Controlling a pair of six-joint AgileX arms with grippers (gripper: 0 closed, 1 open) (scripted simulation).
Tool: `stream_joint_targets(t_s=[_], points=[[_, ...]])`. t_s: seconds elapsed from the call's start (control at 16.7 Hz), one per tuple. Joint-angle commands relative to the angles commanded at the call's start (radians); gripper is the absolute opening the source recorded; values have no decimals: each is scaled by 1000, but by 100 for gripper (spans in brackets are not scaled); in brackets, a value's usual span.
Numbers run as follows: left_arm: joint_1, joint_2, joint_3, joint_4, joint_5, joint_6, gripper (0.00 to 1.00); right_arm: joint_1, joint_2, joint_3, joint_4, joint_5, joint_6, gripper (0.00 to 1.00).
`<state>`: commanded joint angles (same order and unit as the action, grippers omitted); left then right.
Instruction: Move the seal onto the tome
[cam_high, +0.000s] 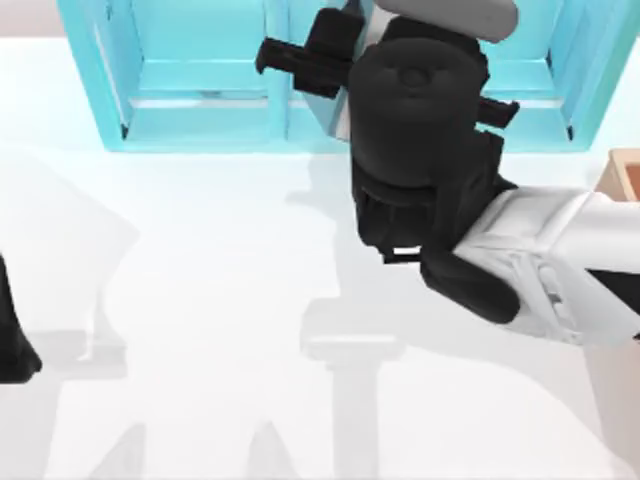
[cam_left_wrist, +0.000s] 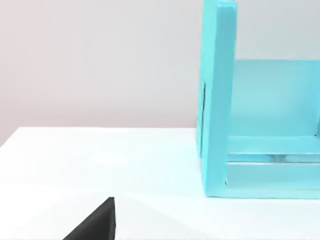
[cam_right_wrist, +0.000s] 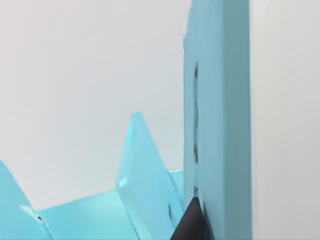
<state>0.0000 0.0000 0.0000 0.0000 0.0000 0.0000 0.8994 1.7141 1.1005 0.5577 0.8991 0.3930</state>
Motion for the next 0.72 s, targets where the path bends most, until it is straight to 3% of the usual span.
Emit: stream_joint_targets(t_s=[0.3,0.72], points=[[0,0,0,0,0,0,100,-3,22,-75,78,-73,-304,0],[0,0,0,0,0,0,100,-40,31,-280,205,-247,-979,0]])
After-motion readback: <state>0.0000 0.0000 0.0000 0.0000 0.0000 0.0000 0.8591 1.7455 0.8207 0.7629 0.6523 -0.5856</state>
